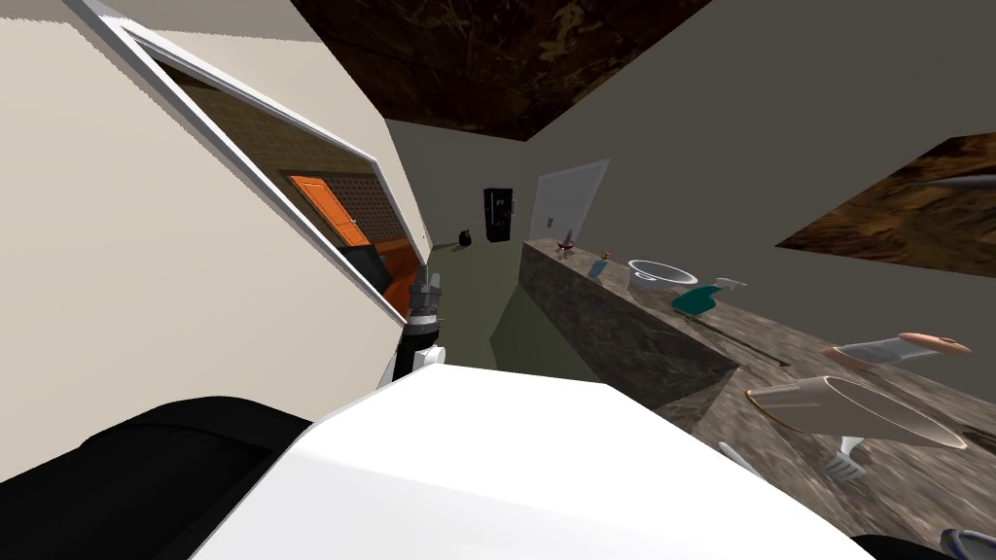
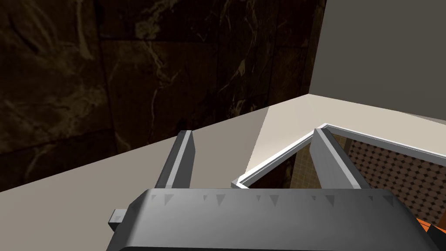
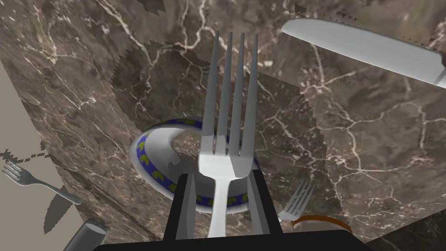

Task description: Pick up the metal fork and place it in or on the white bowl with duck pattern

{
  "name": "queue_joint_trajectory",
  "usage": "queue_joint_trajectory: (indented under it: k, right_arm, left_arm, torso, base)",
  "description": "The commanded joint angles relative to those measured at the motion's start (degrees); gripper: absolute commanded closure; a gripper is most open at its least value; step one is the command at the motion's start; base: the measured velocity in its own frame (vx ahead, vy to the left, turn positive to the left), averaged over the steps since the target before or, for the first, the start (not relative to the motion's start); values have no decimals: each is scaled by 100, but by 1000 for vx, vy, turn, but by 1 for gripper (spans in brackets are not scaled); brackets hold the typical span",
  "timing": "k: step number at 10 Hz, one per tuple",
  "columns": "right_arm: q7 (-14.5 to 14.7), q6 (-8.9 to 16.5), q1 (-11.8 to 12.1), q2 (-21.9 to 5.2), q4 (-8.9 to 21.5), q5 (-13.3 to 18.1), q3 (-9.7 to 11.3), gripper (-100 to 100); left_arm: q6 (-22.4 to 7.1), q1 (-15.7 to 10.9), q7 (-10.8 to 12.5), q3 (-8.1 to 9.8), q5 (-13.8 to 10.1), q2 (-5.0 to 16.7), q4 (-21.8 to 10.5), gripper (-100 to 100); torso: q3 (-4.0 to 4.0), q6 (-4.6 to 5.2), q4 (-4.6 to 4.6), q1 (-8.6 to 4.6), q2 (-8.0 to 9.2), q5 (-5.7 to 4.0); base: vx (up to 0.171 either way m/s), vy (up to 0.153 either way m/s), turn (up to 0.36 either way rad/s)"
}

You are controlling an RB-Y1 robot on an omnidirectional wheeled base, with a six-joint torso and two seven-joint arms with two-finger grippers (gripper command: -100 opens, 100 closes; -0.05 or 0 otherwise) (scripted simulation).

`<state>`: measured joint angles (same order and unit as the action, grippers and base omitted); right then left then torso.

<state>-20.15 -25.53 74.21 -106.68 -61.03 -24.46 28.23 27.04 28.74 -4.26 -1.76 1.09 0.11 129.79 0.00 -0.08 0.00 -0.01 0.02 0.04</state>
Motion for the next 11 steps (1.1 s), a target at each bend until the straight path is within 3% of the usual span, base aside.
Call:
queue_joint_trajectory:
  k: [1,5,11]
  right_arm:
    - [-207,-71,92,-224,-98,-178,22,100]
    - [-333,-147,142,-370,-178,-318,45,100]
    - [-655,-460,215,-756,-528,-799,165,100]
  left_arm:
    - [0,0,0,0,0,0,0,0]
    - [0,1,0,0,0,0,0,0]
    - [0,0,0,0,0,0,0,0]
  torso:
    - [0,0,0,0,0,0]
    - [0,9,0,0,-2,-7]
    - [5,10,5,-5,4,-11]
  base:
    - [-107,-103,124]
    - [-64,-60,56]
    - [-80,-68,81]
